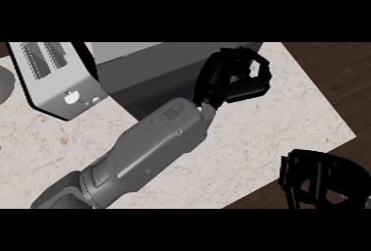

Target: Pick up the milk, place it into the microwave and close the microwave

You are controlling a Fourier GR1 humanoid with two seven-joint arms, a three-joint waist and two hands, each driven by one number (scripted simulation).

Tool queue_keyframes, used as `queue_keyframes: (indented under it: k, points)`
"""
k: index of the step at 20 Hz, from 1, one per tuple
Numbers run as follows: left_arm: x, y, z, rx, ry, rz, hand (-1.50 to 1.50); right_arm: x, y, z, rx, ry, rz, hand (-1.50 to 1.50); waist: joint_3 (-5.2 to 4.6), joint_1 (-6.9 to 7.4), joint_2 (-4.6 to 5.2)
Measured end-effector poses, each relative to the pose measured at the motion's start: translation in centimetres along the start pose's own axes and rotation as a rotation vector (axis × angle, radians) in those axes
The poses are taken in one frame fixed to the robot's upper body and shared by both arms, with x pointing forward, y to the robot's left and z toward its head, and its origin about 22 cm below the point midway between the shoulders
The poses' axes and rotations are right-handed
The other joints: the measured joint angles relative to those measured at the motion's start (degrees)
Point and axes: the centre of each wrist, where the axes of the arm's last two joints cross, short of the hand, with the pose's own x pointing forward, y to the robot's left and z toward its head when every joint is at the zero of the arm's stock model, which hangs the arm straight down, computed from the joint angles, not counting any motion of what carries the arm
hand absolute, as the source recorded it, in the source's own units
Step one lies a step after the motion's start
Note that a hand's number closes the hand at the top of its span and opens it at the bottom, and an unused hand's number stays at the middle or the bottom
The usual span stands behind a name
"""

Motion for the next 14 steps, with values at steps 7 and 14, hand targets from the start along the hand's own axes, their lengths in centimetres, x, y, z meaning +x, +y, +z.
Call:
queue_keyframes:
  k: [7,14]
  points:
    - [-0.5,0.2,0.1,-0.103,0.017,0.065,1.5,-0.5,2.4,-0.2,-0.015,-0.028,-0.033,1.5,0.07,1.98,-0.43]
    - [-1.0,0.4,0.1,-0.193,0.019,0.106,1.5,-0.6,4.7,-0.6,-0.036,-0.051,-0.043,1.5,0.08,3.55,-0.71]
